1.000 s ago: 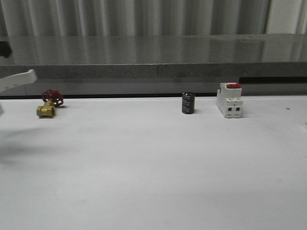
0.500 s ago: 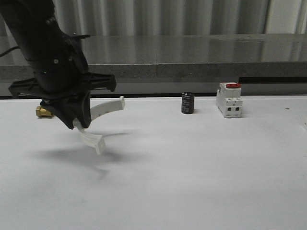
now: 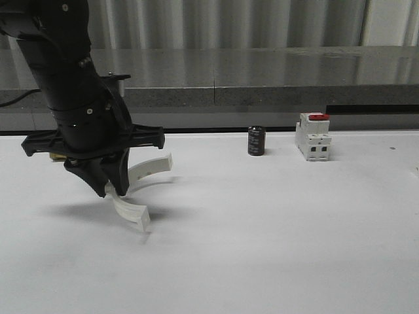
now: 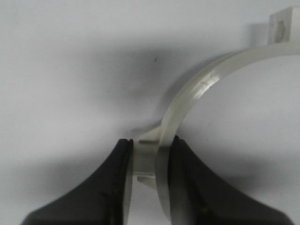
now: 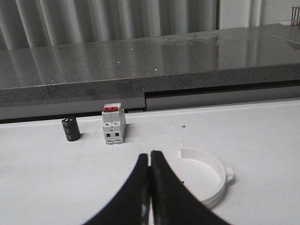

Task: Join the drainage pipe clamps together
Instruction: 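Grasp the white half-ring clamp by its end tab with the left gripper, then set the half-ring down in the table center and open the left gripper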

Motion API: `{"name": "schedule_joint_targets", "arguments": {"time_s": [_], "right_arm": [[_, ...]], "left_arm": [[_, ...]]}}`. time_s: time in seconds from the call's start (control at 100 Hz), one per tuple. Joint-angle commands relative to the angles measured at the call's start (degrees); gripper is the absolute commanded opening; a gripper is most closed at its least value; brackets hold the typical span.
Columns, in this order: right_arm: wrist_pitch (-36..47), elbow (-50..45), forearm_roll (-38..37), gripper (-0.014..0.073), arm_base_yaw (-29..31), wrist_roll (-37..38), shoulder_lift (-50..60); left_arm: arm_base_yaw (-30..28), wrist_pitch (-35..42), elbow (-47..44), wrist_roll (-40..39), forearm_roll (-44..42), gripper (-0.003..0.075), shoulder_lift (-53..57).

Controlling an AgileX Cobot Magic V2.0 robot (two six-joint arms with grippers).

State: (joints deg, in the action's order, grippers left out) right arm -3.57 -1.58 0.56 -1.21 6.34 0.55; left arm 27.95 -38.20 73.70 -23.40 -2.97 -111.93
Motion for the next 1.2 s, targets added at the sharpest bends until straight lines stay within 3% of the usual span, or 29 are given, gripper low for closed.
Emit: {"name": "schedule_joint_targets", "arguments": {"time_s": [0.0, 0.29, 0.39, 0.49, 0.62, 0.69, 0.76, 1.02, 1.19], "right_arm": [[4.47, 0.99, -0.56, -0.0066, 0.04, -0.43, 1.1], [4.47, 0.99, -0.56, -0.0066, 0.04, -0.43, 1.1], [4.47, 0.99, -0.56, -0.0066, 0.04, -0.43, 1.1], [4.47, 0.99, -0.56, -0.0066, 0.04, -0.43, 1.1], [4.47, 0.99, -0.56, -0.0066, 0.04, -0.43, 1.1], [4.47, 0.99, -0.56, -0.0066, 0.04, -0.43, 1.1], [4.47, 0.99, -0.56, -0.0066, 0.04, -0.43, 1.1], [4.47, 0.99, -0.56, -0.0066, 0.04, -0.43, 1.1], [4.58, 0.99, -0.56, -0.0066, 0.04, -0.43, 1.1]], "left_arm": [[0.48, 1.8, 1.53, -0.78, 0.29, -0.001, 1.96], [0.48, 0.59, 1.53, -0.78, 0.73, -0.0007, 0.27], [0.48, 0.48, 1.53, -0.78, 0.73, 0.0029, 0.27], [0.48, 0.38, 1.53, -0.78, 0.73, 0.0137, 0.27], [0.48, 0.26, 1.53, -0.78, 0.73, 0.0407, 0.27], [0.48, 0.26, 1.53, -0.78, 0.73, 0.0515, 0.27], [0.48, -0.07, 1.53, -0.78, -0.23, 0.0578, 0.47], [0.11, -1.09, 1.53, 2.87, -5.36, 0.0586, 8.96], [-3.14, 0.84, 1.53, 7.34, -6.41, 0.0586, 17.82]]}}
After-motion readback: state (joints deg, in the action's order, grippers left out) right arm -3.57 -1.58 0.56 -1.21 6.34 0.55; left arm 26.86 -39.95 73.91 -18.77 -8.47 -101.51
